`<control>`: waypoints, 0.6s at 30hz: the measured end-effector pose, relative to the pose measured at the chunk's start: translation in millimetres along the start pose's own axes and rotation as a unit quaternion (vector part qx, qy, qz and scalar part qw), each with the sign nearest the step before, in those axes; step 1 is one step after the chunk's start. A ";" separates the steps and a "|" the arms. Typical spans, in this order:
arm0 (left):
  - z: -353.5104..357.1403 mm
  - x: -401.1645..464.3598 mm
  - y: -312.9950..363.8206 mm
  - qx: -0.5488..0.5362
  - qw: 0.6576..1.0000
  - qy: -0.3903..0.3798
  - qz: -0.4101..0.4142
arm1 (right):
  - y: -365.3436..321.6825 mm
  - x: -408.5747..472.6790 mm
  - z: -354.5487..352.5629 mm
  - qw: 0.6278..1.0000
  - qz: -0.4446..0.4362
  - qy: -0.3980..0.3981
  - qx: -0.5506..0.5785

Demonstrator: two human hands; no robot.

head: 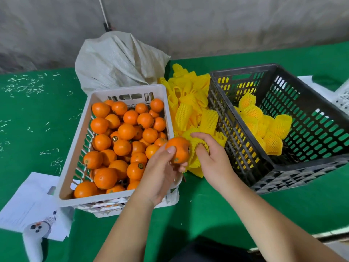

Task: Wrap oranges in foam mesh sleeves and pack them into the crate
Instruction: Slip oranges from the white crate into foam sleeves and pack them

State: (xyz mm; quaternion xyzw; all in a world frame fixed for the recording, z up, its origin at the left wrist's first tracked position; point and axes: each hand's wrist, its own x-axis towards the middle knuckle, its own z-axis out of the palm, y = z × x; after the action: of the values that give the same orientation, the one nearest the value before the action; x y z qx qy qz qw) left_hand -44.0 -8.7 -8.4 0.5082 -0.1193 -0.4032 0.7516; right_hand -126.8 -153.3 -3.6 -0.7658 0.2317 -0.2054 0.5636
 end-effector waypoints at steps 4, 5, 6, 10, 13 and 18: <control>2.4 10.5 -13.6 -0.106 0.994 -0.006 -0.024 | -2.2 2.0 3.6 0.994 0.005 0.062 0.087; 1.6 11.8 -14.0 -0.113 0.993 -0.012 -0.026 | -2.1 3.1 4.1 0.992 0.008 0.080 0.097; 0.3 12.1 -13.5 -0.107 0.994 -0.019 -0.026 | -1.8 5.0 4.6 0.991 0.008 0.100 0.090; -7.6 7.7 -12.1 0.000 0.996 -0.093 -0.001 | -1.8 14.7 10.0 0.986 0.000 0.165 0.013; -12.4 5.7 -10.2 0.028 0.990 -0.137 0.013 | -4.6 20.0 16.5 0.989 0.000 0.142 -0.028; -13.0 10.3 -14.8 -0.040 0.997 -0.069 -0.013 | -5.1 29.3 7.5 0.993 0.029 0.112 -0.025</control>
State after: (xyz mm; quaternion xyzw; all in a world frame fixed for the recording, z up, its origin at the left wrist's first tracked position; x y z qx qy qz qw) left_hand -36.9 -9.8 -29.5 0.4505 -0.1480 -0.4512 0.7561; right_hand -98.2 -163.3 0.8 -0.7448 0.3210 -0.2674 0.5202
